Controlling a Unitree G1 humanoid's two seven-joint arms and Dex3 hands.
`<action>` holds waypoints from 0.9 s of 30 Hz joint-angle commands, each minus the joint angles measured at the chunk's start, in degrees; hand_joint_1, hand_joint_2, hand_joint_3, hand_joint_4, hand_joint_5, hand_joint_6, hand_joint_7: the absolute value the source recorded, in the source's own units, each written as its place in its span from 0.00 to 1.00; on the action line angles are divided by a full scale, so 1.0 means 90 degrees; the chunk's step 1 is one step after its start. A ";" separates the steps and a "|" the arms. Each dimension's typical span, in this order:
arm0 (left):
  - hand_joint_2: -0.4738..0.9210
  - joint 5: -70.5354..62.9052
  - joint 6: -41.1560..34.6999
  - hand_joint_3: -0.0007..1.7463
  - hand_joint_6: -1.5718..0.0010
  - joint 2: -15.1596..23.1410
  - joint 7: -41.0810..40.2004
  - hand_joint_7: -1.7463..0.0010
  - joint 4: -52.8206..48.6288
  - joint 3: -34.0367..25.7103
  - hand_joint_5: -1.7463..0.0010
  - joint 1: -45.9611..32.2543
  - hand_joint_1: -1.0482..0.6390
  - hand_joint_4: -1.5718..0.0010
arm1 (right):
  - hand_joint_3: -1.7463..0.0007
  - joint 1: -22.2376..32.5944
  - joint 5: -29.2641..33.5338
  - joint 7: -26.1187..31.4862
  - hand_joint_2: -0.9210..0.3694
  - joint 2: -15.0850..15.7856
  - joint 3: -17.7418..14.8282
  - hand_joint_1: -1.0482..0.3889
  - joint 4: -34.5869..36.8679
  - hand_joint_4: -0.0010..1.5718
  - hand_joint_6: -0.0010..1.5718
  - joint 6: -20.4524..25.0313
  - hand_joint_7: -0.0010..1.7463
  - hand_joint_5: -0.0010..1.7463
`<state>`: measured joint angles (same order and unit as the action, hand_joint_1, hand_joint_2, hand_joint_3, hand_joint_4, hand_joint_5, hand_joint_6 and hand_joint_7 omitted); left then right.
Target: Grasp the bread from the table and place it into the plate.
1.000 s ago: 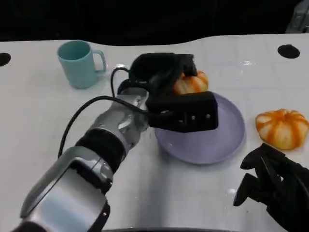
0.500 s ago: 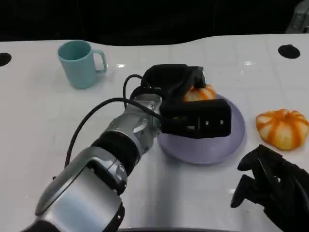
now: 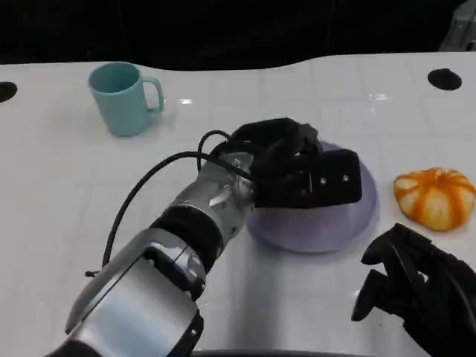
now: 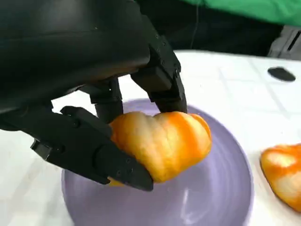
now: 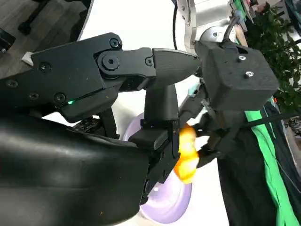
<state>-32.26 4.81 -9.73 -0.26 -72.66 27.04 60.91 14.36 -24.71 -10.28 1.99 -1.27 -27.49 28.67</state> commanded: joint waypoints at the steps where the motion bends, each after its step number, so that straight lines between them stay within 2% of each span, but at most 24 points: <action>1: 1.00 0.0005 0.0198 0.13 0.67 0.0137 0.0373 0.99 0.0009 0.0035 0.65 0.0133 0.39 0.82 | 0.77 0.0046 0.0050 -0.0024 0.00 0.0060 0.0004 0.40 -0.0011 0.41 0.32 -0.0125 0.93 1.00; 2: 1.00 -0.0026 0.0211 0.15 0.77 0.0153 0.0400 1.00 0.0025 0.0066 0.75 0.0136 0.34 0.89 | 0.77 0.0043 0.0045 -0.0041 0.00 0.0062 -0.0004 0.40 -0.0002 0.41 0.32 -0.0126 0.93 1.00; 4: 1.00 -0.0113 0.0213 0.17 0.86 0.0162 0.0402 1.00 0.0035 0.0140 0.83 0.0158 0.28 0.95 | 0.77 0.0040 0.0018 -0.0043 0.00 0.0036 -0.0029 0.41 0.0015 0.41 0.33 -0.0128 0.93 1.00; 9: 1.00 -0.0225 0.0210 0.23 0.95 0.0164 0.0425 1.00 0.0077 0.0253 0.92 0.0264 0.18 1.00 | 0.78 -0.0002 0.0008 -0.0150 0.00 0.0057 -0.0068 0.40 0.0129 0.41 0.32 -0.0227 0.93 1.00; 13: 1.00 -0.0091 0.0316 0.25 0.95 0.0222 0.0608 1.00 0.0171 0.0147 0.95 0.0312 0.14 1.00 | 0.79 -0.0021 0.0019 -0.0135 0.00 0.0051 -0.0087 0.40 0.0155 0.41 0.32 -0.0225 0.93 1.00; 18: 1.00 0.0167 0.0544 0.25 0.91 0.0350 0.0824 0.98 0.0345 -0.0103 0.94 0.0272 0.11 0.98 | 0.78 -0.0046 -0.0029 -0.0174 0.00 0.0066 -0.0133 0.41 0.0202 0.40 0.32 -0.0209 0.93 1.00; 27: 1.00 0.0900 0.1012 0.23 0.85 0.0697 0.1203 0.96 0.0904 -0.0712 0.88 -0.0193 0.16 0.90 | 0.78 -0.0058 -0.0058 -0.0054 0.00 0.0068 -0.0170 0.42 0.0116 0.40 0.32 -0.0034 0.93 1.00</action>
<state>-26.52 13.12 -5.00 8.56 -66.25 22.57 60.94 13.98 -24.44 -11.13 2.01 -1.83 -25.73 27.92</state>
